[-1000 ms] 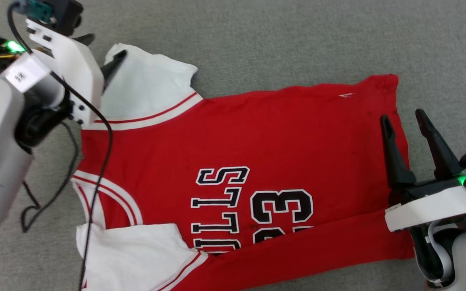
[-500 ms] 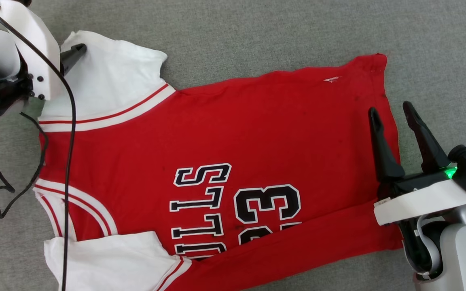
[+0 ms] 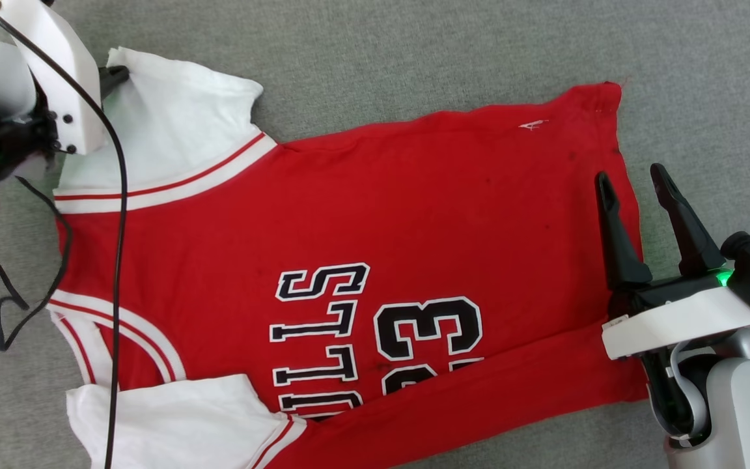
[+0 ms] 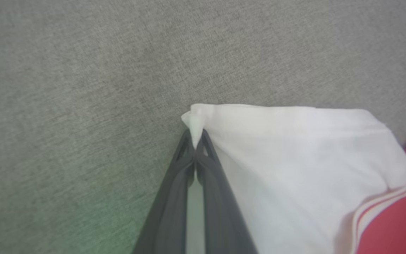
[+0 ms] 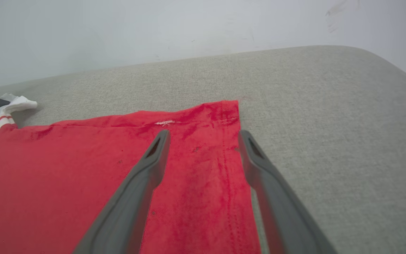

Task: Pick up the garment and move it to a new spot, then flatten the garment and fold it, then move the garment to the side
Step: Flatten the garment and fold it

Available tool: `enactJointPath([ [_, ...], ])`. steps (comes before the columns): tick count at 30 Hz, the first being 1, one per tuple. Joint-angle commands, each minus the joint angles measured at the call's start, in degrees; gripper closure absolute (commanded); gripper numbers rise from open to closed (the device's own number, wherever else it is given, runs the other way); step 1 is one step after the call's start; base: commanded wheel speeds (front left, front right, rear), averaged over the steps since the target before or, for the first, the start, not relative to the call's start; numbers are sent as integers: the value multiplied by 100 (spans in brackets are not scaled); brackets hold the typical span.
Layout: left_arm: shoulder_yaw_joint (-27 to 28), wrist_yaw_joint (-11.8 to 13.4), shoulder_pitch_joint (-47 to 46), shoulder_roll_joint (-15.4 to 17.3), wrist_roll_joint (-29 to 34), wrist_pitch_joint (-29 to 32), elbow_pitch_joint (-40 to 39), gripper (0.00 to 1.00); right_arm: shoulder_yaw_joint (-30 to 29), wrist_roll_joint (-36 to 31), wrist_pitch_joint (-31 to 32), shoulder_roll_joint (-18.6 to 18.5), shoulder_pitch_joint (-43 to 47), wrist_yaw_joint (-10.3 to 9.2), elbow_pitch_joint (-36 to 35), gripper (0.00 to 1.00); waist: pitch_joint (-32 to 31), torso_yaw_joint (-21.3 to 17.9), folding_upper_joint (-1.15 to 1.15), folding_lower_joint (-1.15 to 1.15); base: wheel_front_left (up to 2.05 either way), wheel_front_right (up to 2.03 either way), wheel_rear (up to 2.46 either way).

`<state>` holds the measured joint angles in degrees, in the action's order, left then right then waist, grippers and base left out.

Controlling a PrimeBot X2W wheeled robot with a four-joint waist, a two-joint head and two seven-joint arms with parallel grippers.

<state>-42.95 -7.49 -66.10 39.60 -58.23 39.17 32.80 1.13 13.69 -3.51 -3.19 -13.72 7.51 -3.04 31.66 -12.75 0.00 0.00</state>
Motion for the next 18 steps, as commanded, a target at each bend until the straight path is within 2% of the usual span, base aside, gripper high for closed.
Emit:
enactJointPath([
  [1, -90, 3, 193, -59, -5, -15, 41, 100, -8, -35, 4, 23, -33, -5, 10, 0, -55, 34, 0, 0, 0, 0, 0],
  [6, -148, 3, 218, -63, -21, -622, -47, 100, -83, -82, 137, -48, -21, -5, 24, 0, -388, 174, 0, 0, 0, 0, 0],
  [11, -240, 3, 443, -59, -89, -1299, -268, 100, -176, -123, 502, -276, 46, -5, 25, 0, -799, 383, 0, 0, 0, 0, 0],
  [18, -482, 3, 828, 165, -133, -1846, -1086, 100, -309, -120, 1815, -815, -73, -5, -5, 0, -1118, 744, 0, 0, 0, 0, 0],
])
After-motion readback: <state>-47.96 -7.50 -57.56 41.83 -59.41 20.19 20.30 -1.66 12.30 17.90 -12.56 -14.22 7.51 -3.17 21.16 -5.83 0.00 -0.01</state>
